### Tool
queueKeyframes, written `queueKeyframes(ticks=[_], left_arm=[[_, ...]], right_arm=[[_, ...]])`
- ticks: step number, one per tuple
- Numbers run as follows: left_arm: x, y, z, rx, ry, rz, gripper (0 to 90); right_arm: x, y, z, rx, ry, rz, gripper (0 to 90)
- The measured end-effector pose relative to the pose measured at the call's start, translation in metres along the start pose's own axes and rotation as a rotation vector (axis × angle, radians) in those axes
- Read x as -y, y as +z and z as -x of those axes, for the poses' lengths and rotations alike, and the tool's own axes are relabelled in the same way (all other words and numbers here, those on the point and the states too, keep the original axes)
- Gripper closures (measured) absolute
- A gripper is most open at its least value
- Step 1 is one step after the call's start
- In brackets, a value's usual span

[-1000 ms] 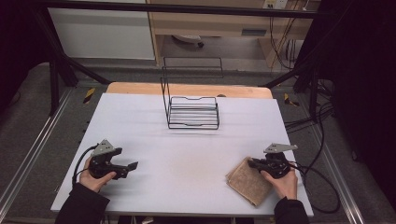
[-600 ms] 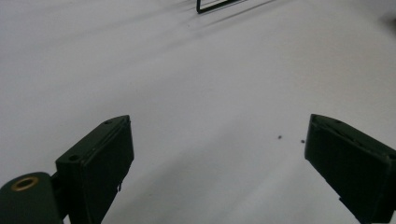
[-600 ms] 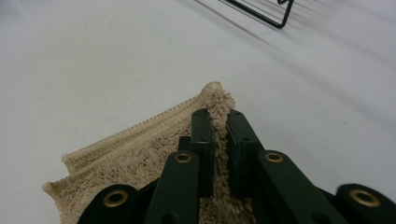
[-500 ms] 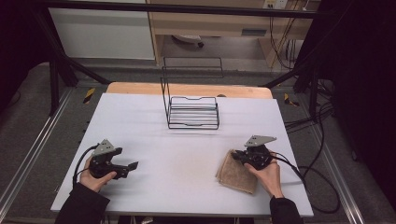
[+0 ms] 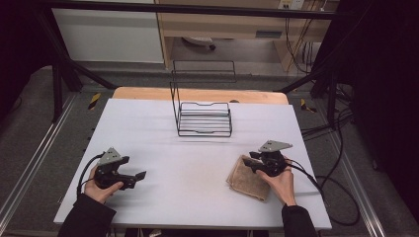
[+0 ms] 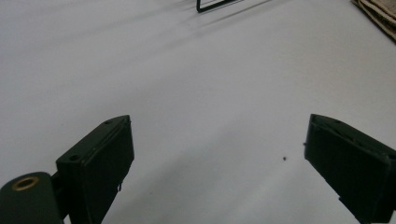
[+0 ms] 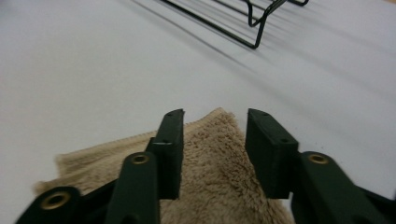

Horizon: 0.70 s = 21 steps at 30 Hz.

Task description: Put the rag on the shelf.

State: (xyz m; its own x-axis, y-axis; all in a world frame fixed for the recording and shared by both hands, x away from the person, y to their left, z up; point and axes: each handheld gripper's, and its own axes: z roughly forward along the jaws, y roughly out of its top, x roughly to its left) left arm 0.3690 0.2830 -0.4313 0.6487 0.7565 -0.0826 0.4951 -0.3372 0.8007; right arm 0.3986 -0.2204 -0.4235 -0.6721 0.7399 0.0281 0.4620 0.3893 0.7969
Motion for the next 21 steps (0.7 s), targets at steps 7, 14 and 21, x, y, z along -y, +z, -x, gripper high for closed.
queueKeyframes(ticks=[7, 14, 21], left_arm=[[0.0, 0.001, 0.001, -0.001, 0.0, -0.003, 7.9], [0.0, 0.001, 0.002, -0.002, -0.001, -0.003, 8.0], [0.0, 0.001, 0.001, -0.001, 0.003, -0.008, 8.1]], right_arm=[[0.015, -0.019, -0.03, -0.045, 0.03, -0.037, 35.1], [0.021, -0.01, -0.052, -0.076, -0.001, -0.077, 37.7], [0.024, 0.007, -0.068, -0.079, -0.049, -0.125, 47.6]])
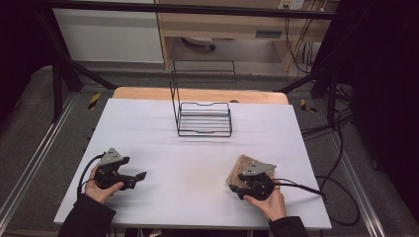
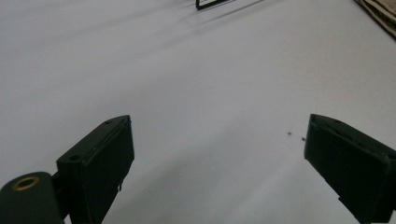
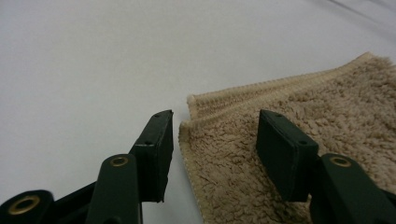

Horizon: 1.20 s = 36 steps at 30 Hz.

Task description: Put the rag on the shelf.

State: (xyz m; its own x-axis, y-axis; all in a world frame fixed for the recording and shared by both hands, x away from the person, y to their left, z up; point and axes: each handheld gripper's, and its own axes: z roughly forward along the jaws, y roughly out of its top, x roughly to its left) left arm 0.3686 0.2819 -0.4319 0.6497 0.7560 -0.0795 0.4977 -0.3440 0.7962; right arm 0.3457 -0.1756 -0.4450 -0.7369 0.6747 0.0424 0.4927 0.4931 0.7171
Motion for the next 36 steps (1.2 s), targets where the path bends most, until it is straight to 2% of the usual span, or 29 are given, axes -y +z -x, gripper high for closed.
queueKeyframes(ticks=[11, 12, 13, 14, 15, 16, 22, 26, 30, 31, 33, 35, 36], left_arm=[[0.0, 0.0, 0.0, -0.001, -0.001, -0.001, 8.3], [0.0, 0.0, 0.0, -0.002, -0.001, -0.001, 8.3], [0.0, 0.0, 0.0, -0.001, -0.001, -0.001, 8.3], [0.0, 0.0, 0.0, -0.001, -0.001, -0.001, 8.3], [0.0, 0.0, 0.0, -0.001, -0.002, -0.001, 8.4], [0.0, 0.0, 0.0, -0.001, -0.002, -0.001, 8.4], [0.0, 0.0, 0.0, -0.001, -0.007, 0.004, 8.5], [0.0, 0.0, -0.001, 0.0, -0.007, 0.004, 8.5], [0.0, -0.001, -0.001, -0.001, -0.006, 0.003, 8.5], [0.0, -0.001, -0.001, -0.001, -0.005, 0.003, 8.5], [0.0, -0.001, -0.001, -0.001, -0.002, 0.002, 8.5], [0.0, 0.0, 0.0, -0.001, -0.004, 0.003, 8.5], [0.0, 0.0, 0.0, -0.001, -0.004, 0.003, 8.5]], right_arm=[[0.001, 0.006, -0.005, 0.083, -0.079, -0.029, 58.1], [0.0, 0.006, -0.005, 0.085, -0.079, -0.036, 59.2], [-0.001, 0.006, -0.005, 0.089, -0.083, -0.043, 64.2], [-0.001, 0.006, -0.005, 0.089, -0.083, -0.043, 64.2], [-0.002, 0.005, -0.004, 0.098, -0.086, -0.049, 71.5], [-0.002, 0.005, -0.003, 0.1, -0.085, -0.055, 74.5], [-0.005, 0.004, 0.001, 0.099, -0.044, -0.066, 80.9], [-0.007, 0.0, 0.002, 0.065, -0.024, -0.042, 81.4], [-0.007, -0.006, 0.001, 0.026, -0.035, -0.031, 80.7], [-0.006, -0.007, 0.001, 0.029, -0.045, -0.033, 80.2], [0.0, -0.007, -0.001, 0.004, -0.061, -0.062, 74.2], [0.002, -0.006, -0.002, 0.004, -0.067, -0.055, 72.0], [0.002, -0.005, -0.003, 0.004, -0.073, -0.05, 67.1]])
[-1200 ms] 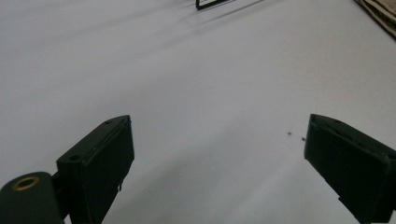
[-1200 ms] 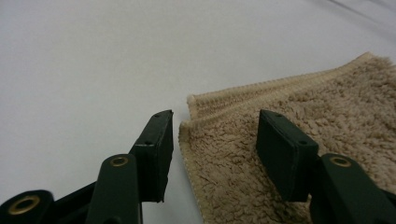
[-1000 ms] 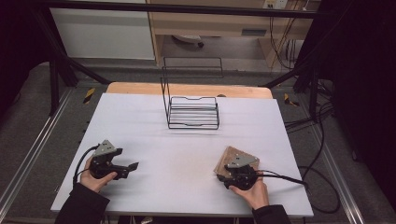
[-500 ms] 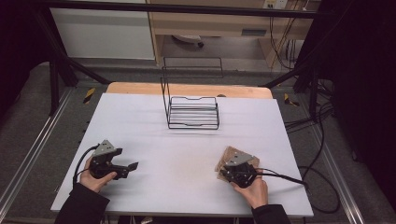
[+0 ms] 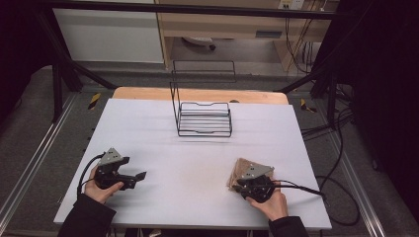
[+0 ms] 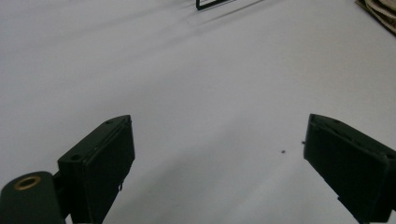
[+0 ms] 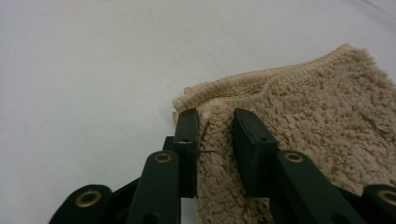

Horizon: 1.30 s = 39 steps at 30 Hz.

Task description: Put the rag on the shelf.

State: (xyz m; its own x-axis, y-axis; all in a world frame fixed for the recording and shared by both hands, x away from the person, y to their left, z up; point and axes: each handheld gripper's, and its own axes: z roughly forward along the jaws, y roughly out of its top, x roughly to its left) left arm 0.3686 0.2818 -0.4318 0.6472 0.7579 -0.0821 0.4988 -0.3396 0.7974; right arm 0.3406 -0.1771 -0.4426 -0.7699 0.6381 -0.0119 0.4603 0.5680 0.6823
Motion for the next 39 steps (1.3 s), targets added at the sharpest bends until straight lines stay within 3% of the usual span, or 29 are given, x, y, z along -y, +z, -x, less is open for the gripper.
queueKeyframes(ticks=[4, 8, 14, 15, 17, 20, 24, 28, 35, 39], left_arm=[[0.0, -0.001, 0.0, -0.002, 0.001, 0.0, 8.5], [0.0, -0.001, 0.0, -0.002, 0.002, -0.002, 8.5], [0.0, -0.001, 0.0, -0.003, 0.002, -0.001, 8.5], [0.0, -0.001, 0.0, -0.003, 0.002, 0.0, 8.5], [0.0, -0.001, 0.0, -0.002, 0.002, -0.001, 8.5], [0.0, -0.001, 0.0, -0.001, 0.002, -0.001, 8.5], [0.0, -0.001, -0.001, 0.001, -0.002, 0.0, 8.5], [0.0, -0.001, -0.001, 0.0, -0.002, 0.0, 8.5], [0.0, 0.0, -0.001, -0.001, -0.004, 0.0, 8.6], [0.0, 0.0, -0.001, -0.001, -0.005, 0.002, 8.6]], right_arm=[[0.002, 0.003, -0.003, 0.018, -0.012, 0.011, 57.2], [0.005, 0.003, -0.006, 0.046, -0.031, 0.016, 56.2], [0.003, 0.005, -0.008, 0.085, -0.046, 0.001, 64.2], [0.003, 0.004, -0.008, 0.101, -0.058, -0.008, 73.4], [0.003, 0.004, -0.008, 0.104, -0.059, -0.012, 75.6], [-0.001, 0.003, -0.003, 0.089, -0.014, -0.022, 80.6], [-0.001, 0.001, -0.001, 0.08, 0.002, -0.006, 81.9], [-0.006, -0.006, 0.0, 0.023, 0.052, 0.076, 82.1], [-0.02, -0.003, -0.01, -0.068, 0.06, 0.132, 82.1], [-0.026, 0.008, -0.019, -0.112, 0.042, 0.111, 81.6]])
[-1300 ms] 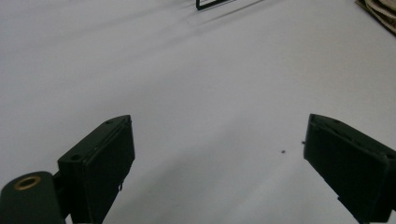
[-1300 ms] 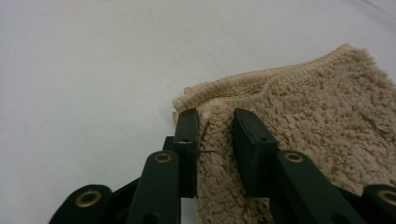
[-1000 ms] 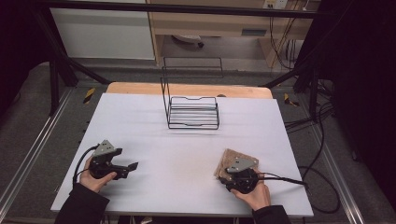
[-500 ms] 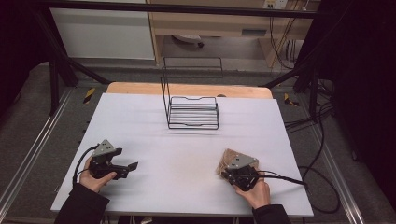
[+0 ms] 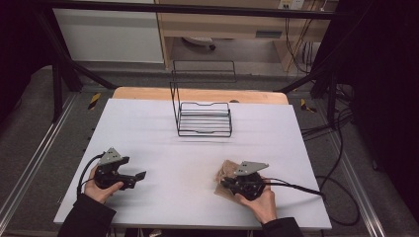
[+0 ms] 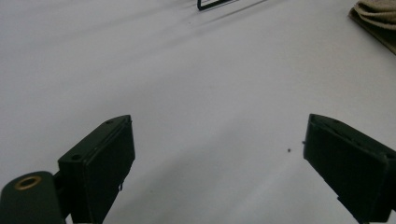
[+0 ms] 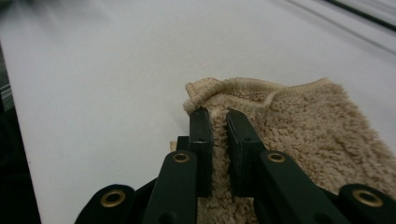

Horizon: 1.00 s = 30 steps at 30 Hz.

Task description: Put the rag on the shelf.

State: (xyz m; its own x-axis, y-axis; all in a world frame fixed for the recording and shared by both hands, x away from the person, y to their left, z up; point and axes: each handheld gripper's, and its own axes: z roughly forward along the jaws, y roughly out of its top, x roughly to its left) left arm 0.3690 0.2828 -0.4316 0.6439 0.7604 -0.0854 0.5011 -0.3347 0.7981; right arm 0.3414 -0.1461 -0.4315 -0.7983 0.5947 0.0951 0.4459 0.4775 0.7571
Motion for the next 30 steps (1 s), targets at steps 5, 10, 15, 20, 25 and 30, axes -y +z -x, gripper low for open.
queueKeyframes(ticks=[5, 10, 15, 20, 25, 30], left_arm=[[0.0, 0.001, 0.001, 0.004, 0.003, -0.003, 8.6], [-0.002, 0.002, 0.004, 0.009, 0.002, -0.008, 8.4], [-0.006, 0.003, 0.009, 0.012, 0.0, -0.005, 6.9], [-0.013, 0.007, 0.019, 0.02, 0.008, -0.007, 5.2], [-0.023, 0.016, 0.032, 0.046, 0.012, -0.007, 3.4], [-0.036, 0.028, 0.048, 0.062, 0.028, -0.02, 3.6]], right_arm=[[0.006, 0.016, -0.008, -0.056, -0.016, -0.067, 79.8], [0.004, 0.008, -0.005, -0.058, -0.018, -0.017, 67.2], [0.008, -0.013, 0.011, -0.017, 0.05, 0.055, 51.3], [0.022, -0.035, 0.037, 0.069, 0.132, 0.101, 36.6], [0.034, -0.049, 0.057, 0.121, 0.212, 0.111, 23.8], [0.043, -0.052, 0.068, 0.151, 0.24, 0.103, 15.8]])
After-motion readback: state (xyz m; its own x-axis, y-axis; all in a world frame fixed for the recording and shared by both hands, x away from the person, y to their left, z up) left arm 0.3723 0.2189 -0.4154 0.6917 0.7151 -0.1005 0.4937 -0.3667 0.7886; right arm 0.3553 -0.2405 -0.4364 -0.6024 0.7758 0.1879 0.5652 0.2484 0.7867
